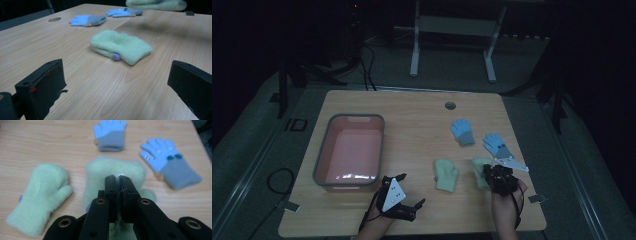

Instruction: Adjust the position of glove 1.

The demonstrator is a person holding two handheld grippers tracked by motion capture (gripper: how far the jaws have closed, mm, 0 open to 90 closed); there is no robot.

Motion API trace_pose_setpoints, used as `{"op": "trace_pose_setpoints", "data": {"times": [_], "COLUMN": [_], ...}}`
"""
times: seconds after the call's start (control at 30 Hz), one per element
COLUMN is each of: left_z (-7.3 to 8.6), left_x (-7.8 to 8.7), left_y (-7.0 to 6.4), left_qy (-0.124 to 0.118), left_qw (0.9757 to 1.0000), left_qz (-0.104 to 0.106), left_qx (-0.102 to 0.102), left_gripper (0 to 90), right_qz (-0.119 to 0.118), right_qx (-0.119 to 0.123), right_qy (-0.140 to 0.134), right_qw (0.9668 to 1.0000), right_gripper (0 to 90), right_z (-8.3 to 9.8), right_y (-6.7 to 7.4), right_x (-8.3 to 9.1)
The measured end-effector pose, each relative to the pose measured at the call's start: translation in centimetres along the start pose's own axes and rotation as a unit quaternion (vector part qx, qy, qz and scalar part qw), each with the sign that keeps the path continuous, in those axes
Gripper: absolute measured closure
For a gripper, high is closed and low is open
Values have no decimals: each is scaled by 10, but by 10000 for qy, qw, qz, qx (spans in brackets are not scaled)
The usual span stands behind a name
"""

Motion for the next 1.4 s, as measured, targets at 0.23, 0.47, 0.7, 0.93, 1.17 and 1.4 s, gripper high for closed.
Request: {"op": "trace_pose_setpoints", "data": {"times": [0.23, 0.47, 0.7, 0.93, 1.17, 1.4], "left_z": [0, 0, 0, 0, 0, 0], "left_x": [0, 1, 0, 0, 0, 1], "left_y": [0, 0, -1, -1, -1, 0], "left_qy": [-7, -32, -32, -35, -38, -74], "left_qw": [10000, 10000, 10000, 10000, 10000, 9999], "left_qz": [16, 29, 58, 63, 55, 83], "left_qx": [6, -22, -3, 5, 6, 69], "left_gripper": [14, 14, 14, 14, 14, 14], "right_qz": [57, 117, -54, -379, -778, -1329], "right_qx": [-101, -13, 111, 333, 875, 1284], "right_qy": [165, 351, 430, 350, 527, 663], "right_qw": [9998, 9993, 9990, 9981, 9917, 9805], "right_gripper": [855, 819, 760, 706, 672, 654], "right_z": [19, 32, 30, 6, -7, 3], "right_y": [-2, -3, -5, -8, -17, -19], "right_x": [-18, -39, -40, -27, -24, -24]}}
Point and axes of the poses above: each handheld gripper's, and its own axes: x roughly backward along the jaws, z roughly out of its underside, y roughly to its left, the point moved 8 cm from there along -x, roughly forward along the jaws, and after that the axes turned 10 degrees about -x, right-handed, at the moved point
